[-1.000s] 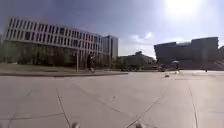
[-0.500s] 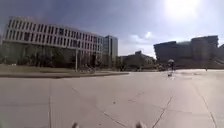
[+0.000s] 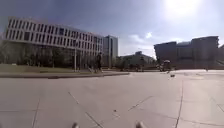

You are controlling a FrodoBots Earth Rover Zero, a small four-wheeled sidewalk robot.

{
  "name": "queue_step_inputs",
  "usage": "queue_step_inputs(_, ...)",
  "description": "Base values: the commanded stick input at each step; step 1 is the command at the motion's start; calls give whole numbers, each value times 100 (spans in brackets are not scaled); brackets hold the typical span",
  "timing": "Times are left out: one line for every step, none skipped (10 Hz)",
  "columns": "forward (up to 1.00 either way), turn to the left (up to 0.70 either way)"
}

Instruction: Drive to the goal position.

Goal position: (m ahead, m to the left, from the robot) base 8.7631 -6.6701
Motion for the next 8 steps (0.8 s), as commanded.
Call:
queue_step_inputs(70,-1)
queue_step_inputs(70,-1)
queue_step_inputs(70,-1)
queue_step_inputs(70,-1)
queue_step_inputs(70,-1)
queue_step_inputs(70,-1)
queue_step_inputs(70,-1)
queue_step_inputs(70,-1)
